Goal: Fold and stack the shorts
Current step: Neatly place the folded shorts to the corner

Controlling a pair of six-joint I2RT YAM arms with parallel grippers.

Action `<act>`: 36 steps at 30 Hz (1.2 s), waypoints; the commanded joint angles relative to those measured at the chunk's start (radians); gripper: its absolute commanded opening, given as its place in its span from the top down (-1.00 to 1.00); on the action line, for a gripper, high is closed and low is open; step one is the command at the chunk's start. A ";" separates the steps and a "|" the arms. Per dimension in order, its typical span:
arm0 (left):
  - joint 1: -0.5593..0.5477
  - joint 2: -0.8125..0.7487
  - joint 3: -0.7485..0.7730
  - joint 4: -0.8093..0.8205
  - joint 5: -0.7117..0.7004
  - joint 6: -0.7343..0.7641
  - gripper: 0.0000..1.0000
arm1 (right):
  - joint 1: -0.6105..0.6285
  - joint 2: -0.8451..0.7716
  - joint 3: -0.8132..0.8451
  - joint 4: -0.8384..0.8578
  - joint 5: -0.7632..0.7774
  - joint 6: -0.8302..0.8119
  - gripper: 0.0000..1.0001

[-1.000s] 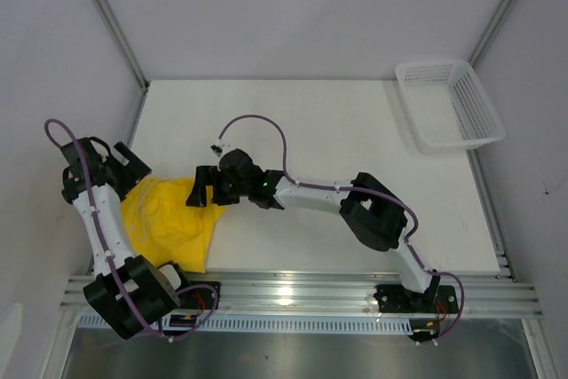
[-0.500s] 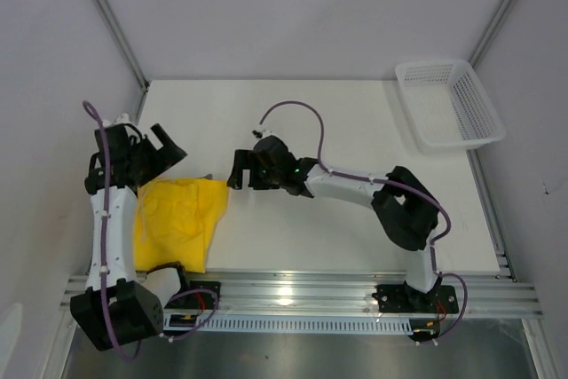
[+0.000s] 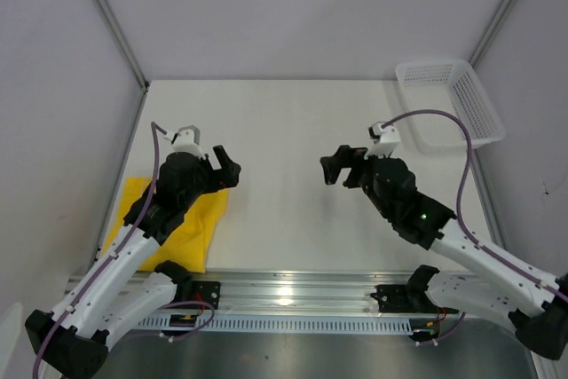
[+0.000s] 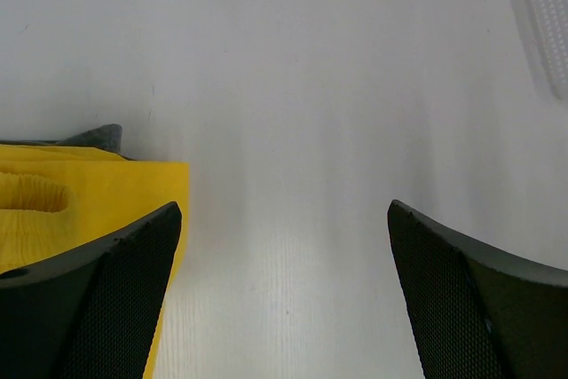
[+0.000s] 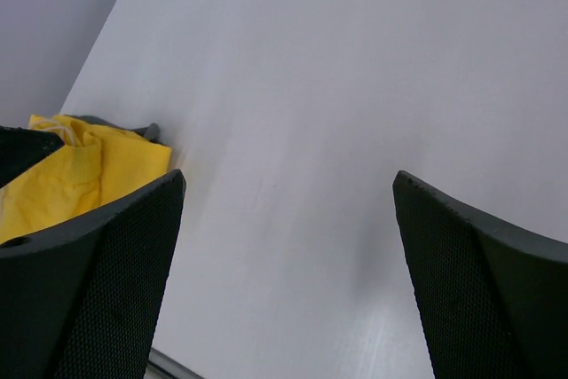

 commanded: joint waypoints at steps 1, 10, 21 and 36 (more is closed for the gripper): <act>-0.049 -0.051 -0.058 0.091 -0.149 0.011 -0.98 | -0.006 -0.157 -0.099 -0.046 0.117 -0.102 -0.99; -0.071 -0.335 -0.332 0.241 -0.092 0.029 -0.98 | -0.004 -0.487 -0.338 -0.134 0.306 -0.087 -0.99; -0.072 -0.499 -0.473 0.218 -0.090 0.069 -0.98 | 0.010 -0.682 -0.538 -0.068 0.335 -0.130 -0.99; -0.072 -0.541 -0.489 0.214 -0.124 0.072 -0.98 | 0.007 -0.694 -0.550 -0.068 0.366 -0.101 -0.99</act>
